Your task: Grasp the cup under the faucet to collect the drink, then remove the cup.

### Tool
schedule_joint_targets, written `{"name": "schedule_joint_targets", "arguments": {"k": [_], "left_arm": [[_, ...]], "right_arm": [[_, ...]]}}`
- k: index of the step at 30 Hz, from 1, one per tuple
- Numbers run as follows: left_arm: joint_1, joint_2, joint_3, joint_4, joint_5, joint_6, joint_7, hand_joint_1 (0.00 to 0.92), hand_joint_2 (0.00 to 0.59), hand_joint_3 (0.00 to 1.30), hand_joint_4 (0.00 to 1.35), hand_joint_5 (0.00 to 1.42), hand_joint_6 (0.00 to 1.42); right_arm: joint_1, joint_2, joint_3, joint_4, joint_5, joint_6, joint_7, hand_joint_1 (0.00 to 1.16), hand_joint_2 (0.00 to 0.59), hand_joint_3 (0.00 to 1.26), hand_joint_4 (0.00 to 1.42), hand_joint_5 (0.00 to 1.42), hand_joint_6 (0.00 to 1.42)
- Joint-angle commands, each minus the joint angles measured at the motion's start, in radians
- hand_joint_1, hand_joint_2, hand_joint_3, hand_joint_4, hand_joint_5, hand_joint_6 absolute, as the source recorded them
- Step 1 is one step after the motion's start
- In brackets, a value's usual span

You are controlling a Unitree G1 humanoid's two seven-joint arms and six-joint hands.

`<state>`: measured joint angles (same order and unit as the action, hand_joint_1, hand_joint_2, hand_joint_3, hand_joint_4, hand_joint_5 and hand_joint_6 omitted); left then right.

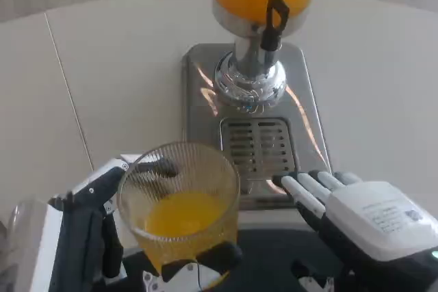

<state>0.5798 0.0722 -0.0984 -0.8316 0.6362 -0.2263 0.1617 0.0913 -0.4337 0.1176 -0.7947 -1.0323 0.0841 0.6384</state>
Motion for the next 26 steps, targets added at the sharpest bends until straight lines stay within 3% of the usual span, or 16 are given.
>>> {"name": "schedule_joint_targets", "arguments": {"k": [1, 26], "left_arm": [[0.003, -0.009, -0.002, -0.041, -0.003, -0.033, -0.002, 0.515, 0.062, 0.99, 1.16, 1.36, 1.42], [0.028, -0.012, 0.027, -0.072, -0.013, -0.041, -0.029, 0.504, 0.083, 1.0, 1.16, 1.36, 1.42]], "right_arm": [[0.013, 0.013, -0.013, 0.005, -0.004, 0.0, -0.018, 0.64, 0.509, 0.0, 0.0, 0.0, 0.0], [0.0, 0.041, -0.014, 0.026, 0.007, 0.006, -0.016, 0.63, 0.493, 0.0, 0.0, 0.0, 0.0]]}}
